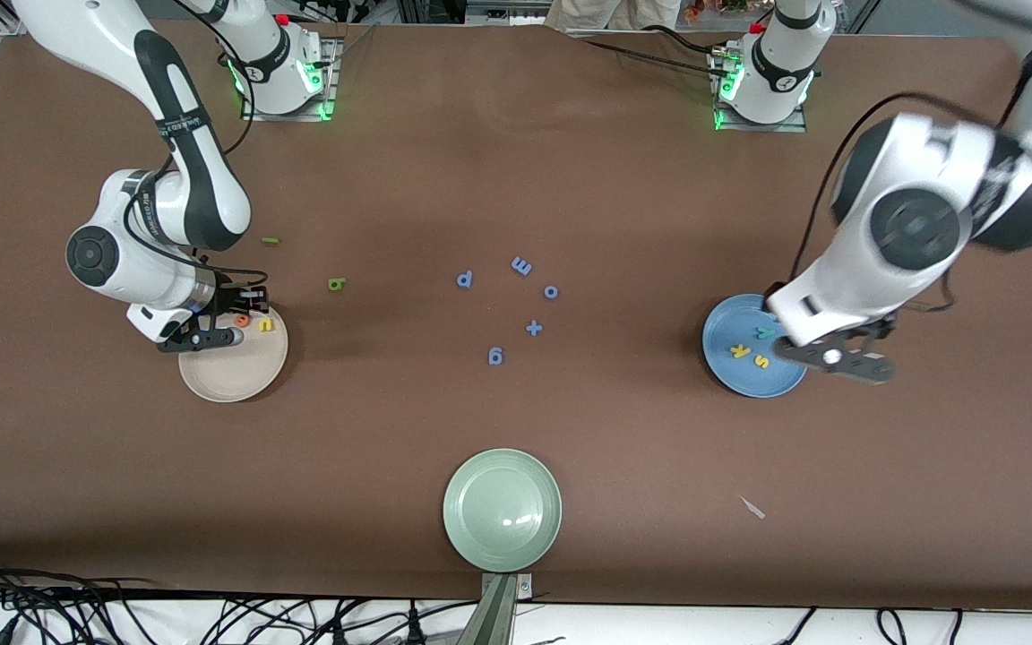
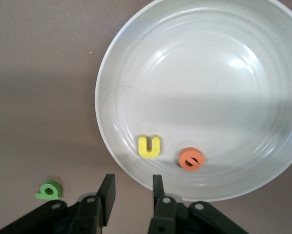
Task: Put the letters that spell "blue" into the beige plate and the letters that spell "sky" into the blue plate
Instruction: 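Drop the s in the blue plate while the right gripper grasps the green bar, then return the left arm to rest while the right gripper lifts the green bar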
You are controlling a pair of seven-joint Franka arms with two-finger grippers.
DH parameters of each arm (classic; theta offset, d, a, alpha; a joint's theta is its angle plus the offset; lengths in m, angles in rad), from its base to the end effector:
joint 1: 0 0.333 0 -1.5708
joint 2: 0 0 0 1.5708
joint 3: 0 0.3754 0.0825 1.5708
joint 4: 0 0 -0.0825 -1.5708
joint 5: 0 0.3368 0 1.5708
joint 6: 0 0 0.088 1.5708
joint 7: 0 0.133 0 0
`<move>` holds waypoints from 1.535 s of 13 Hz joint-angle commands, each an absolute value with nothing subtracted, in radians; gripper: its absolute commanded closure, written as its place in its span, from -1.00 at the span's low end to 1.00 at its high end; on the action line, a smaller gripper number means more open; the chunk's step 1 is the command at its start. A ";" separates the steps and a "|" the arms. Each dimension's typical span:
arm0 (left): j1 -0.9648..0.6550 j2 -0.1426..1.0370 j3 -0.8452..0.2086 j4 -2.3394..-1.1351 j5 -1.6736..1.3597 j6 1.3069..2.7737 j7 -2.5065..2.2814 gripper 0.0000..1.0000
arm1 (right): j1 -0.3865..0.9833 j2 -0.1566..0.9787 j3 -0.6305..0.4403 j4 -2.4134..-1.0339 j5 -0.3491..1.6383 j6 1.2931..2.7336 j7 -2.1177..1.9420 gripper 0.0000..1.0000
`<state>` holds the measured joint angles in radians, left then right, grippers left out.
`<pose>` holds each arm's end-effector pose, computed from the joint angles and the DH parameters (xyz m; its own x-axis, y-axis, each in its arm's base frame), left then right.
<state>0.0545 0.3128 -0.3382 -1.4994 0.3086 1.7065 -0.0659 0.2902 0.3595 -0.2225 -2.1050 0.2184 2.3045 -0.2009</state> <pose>0.6055 -0.1072 0.5338 0.9649 -0.2510 -0.0773 -0.2617 -0.9436 -0.2028 0.5489 0.0512 0.3037 0.9833 0.1228 -0.1344 0.1114 -0.9897 -0.0895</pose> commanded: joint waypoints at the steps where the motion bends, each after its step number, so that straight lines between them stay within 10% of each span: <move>1: 0.078 0.304 -0.336 -1.363 0.249 1.660 -0.058 -1.00 | 0.288 0.379 -0.218 -2.101 0.233 2.295 -0.198 -0.24; 3: 0.092 0.292 -0.334 -1.327 0.224 1.631 -0.057 -1.00 | 0.290 0.350 -0.218 -2.163 0.235 2.299 -0.198 -0.55; 6: 0.129 0.226 -0.319 -1.383 0.086 1.624 -0.060 -1.00 | 0.293 0.287 -0.212 -2.262 0.236 2.338 -0.172 -0.56; 9: -0.096 0.036 -0.080 -1.596 0.077 1.629 -0.102 -1.00 | 0.301 0.224 -0.207 -2.364 0.235 2.387 -0.147 -0.56; 20: -0.066 -0.021 -0.083 -1.663 0.029 1.649 -0.147 -1.00 | 0.304 0.138 -0.176 -2.641 0.233 2.658 -0.156 -0.55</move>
